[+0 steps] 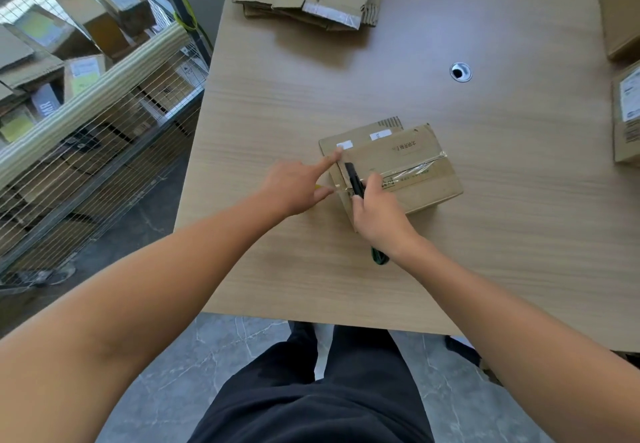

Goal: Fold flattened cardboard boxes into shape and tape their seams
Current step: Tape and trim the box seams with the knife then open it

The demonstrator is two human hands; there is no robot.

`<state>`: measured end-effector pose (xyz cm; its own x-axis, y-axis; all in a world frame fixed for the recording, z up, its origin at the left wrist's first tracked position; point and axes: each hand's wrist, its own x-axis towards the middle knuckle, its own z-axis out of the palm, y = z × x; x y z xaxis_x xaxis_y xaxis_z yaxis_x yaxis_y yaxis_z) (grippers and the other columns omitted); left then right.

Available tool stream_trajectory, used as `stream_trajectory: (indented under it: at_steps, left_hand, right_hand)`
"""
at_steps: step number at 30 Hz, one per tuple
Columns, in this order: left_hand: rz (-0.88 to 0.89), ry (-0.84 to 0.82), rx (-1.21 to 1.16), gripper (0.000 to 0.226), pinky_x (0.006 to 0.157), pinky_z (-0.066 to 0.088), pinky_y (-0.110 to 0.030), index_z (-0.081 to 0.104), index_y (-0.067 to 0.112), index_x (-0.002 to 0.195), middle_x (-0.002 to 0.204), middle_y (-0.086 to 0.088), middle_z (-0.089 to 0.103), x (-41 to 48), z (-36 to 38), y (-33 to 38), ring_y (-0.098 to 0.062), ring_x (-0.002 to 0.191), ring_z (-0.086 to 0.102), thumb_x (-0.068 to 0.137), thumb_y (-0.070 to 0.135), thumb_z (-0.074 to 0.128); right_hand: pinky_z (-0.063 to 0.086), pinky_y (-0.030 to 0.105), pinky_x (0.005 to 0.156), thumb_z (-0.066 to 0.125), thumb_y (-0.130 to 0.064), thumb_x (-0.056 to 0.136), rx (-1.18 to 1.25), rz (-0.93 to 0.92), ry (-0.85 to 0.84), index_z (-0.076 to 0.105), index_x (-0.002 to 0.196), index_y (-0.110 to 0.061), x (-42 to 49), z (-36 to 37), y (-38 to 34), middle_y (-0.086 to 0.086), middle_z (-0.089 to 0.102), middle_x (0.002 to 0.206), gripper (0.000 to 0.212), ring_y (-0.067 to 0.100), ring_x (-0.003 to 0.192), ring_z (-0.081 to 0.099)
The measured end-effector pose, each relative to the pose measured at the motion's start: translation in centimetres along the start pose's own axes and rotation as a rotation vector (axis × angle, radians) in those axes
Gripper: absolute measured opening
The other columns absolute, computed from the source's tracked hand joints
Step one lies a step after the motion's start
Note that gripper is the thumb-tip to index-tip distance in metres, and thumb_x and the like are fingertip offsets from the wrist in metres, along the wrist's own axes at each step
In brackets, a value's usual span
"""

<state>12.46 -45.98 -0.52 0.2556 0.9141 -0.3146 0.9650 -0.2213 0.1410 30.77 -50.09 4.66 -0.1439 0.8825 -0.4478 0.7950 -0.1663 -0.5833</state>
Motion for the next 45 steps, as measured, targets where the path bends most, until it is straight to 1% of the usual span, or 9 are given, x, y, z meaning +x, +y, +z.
stream_trajectory:
  at_steps: [4,9,17,20,23,28,34,41,45]
  left_hand:
    - [-0.073,0.020,-0.052,0.076,0.057,0.032,-0.034,0.002,0.040,0.158,0.057,0.004,0.038,-0.8,0.0,-0.3,-0.020,0.055,0.040,0.097,0.064,0.040]
    - [-0.048,0.058,-0.029,0.073,0.069,0.032,-0.033,-0.006,0.043,0.157,0.060,0.004,0.050,-1.7,0.1,-0.4,-0.023,0.059,0.047,0.100,0.060,0.037]
    - [0.072,0.150,0.055,0.071,0.092,0.038,-0.033,0.003,0.039,0.159,0.081,0.008,0.066,-3.5,0.5,-1.1,-0.021,0.068,0.057,0.101,0.052,0.042]
    - [0.085,0.204,0.043,0.068,0.094,0.038,-0.035,0.016,0.037,0.159,0.083,0.005,0.069,-4.2,0.0,-2.8,-0.023,0.074,0.064,0.100,0.051,0.047]
    - [0.033,0.257,0.015,0.068,0.088,0.040,-0.035,0.026,0.035,0.157,0.081,0.003,0.070,-4.0,-0.8,-4.7,-0.026,0.068,0.062,0.097,0.057,0.050]
    - [0.110,0.316,-0.054,0.072,0.084,0.040,-0.034,0.033,0.034,0.154,0.072,0.006,0.064,-2.4,-1.2,-4.1,-0.024,0.060,0.053,0.092,0.063,0.055]
    - [0.143,0.302,-0.194,0.065,0.082,0.040,-0.035,0.043,0.033,0.148,0.076,0.005,0.064,-1.9,-0.9,-2.3,-0.027,0.071,0.061,0.092,0.062,0.057]
    - [-0.030,0.040,-0.656,0.020,0.071,0.042,-0.024,0.069,0.032,0.112,0.085,0.022,0.059,-1.6,-0.1,-2.0,-0.014,0.095,0.060,0.098,0.044,0.059]
    - [-0.051,-0.075,-0.683,0.026,0.079,0.038,-0.025,0.065,0.032,0.123,0.095,0.023,0.052,-1.9,1.0,-2.0,-0.007,0.092,0.053,0.100,0.039,0.057]
  right_hand:
    - [0.055,0.045,0.071,0.047,-0.021,0.103,-0.191,-0.009,-0.112,0.049,0.118,-0.007,0.2,-0.6,-1.0,0.019,0.064,0.104,0.020,0.038,0.082,0.065]
    - [0.058,0.048,0.082,0.048,-0.014,0.099,-0.352,0.032,-0.188,0.054,0.118,-0.005,0.1,-0.1,-2.9,0.018,0.061,0.113,0.022,0.039,0.094,0.067]
    - [0.039,0.023,0.037,0.040,-0.002,0.088,-0.575,0.017,-0.315,0.049,0.083,-0.014,1.4,1.4,-4.8,0.011,0.054,0.075,0.015,0.020,0.035,0.057]
    - [0.039,0.024,0.038,0.044,0.000,0.086,-0.671,-0.009,-0.323,0.041,0.069,-0.019,1.1,1.1,-3.9,0.009,0.049,0.083,0.026,0.023,0.048,0.054]
    - [0.047,0.035,0.068,0.048,-0.011,0.093,-0.681,-0.092,-0.320,0.056,0.097,-0.012,0.9,0.4,-1.8,0.009,0.045,0.107,0.010,0.033,0.086,0.059]
    - [0.032,0.034,0.073,0.057,-0.020,0.093,-0.439,-0.371,-0.100,0.050,0.101,-0.012,-0.3,-1.5,3.1,-0.003,0.040,0.092,0.014,0.030,0.091,0.051]
    - [0.031,0.022,0.072,0.077,-0.029,0.088,0.023,-0.211,0.529,0.054,0.090,-0.012,-0.5,-1.3,5.3,0.001,0.049,0.090,0.029,0.017,0.082,0.044]
    - [0.037,0.045,0.095,0.072,-0.053,0.086,-0.216,-0.102,0.494,0.056,0.106,-0.007,2.1,2.8,4.4,0.008,0.049,0.122,0.052,0.031,0.115,0.040]
    - [0.030,0.047,0.101,0.078,-0.033,0.083,-0.224,-0.126,0.560,0.060,0.102,-0.010,1.7,4.3,5.7,0.004,0.052,0.132,0.035,0.029,0.125,0.044]
